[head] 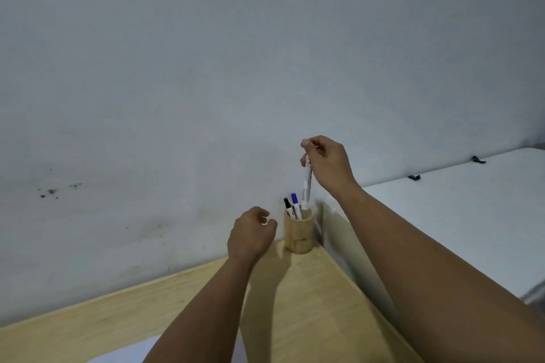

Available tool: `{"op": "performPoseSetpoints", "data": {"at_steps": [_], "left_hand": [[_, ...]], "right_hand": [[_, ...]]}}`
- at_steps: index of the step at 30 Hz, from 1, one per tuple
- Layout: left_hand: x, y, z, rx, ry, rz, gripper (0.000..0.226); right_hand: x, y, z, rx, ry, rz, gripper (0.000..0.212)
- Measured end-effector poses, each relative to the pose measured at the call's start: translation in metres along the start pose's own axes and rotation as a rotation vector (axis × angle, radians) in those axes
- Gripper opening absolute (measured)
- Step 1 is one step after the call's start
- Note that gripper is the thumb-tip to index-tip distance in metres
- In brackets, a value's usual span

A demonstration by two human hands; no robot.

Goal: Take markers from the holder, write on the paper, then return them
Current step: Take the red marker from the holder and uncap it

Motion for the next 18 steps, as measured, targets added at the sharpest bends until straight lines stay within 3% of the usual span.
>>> {"op": "performPoseSetpoints", "data": {"at_steps": [3, 10, 14, 18], "left_hand": [[-0.043, 0.021, -0.02, 0.04, -0.004, -0.033, 0.03], [-0.137, 0.082, -0.018, 0.073, -0.01, -0.081, 0.024], [-0.178, 0.116, 0.0, 0.07, -0.06, -0.067, 0.054], [-0.211, 0.14, 0.023, 0.064, -0.092, -0.018, 0.066]], "right_hand": [[0.026, 0.034, 0.014, 0.115, -0.103, 0.185, 0.023], [0.105, 0.151, 0.019, 0.375, -0.065, 0.525, 0.031], [0.145, 0.192, 0.053, 0.302, -0.049, 0.715, 0.035], [0.179, 0.213, 0.09, 0.233, -0.134, 0.778, 0.026]]}}
Point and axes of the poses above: each hand's wrist, its own y-axis away from the middle knuckle, its own x-axis out of the palm, z = x × y, the point moved 10 cm from there along -y, towards the middle knuckle, and after that the axes turned 4 degrees about z, right-handed, at the moved point
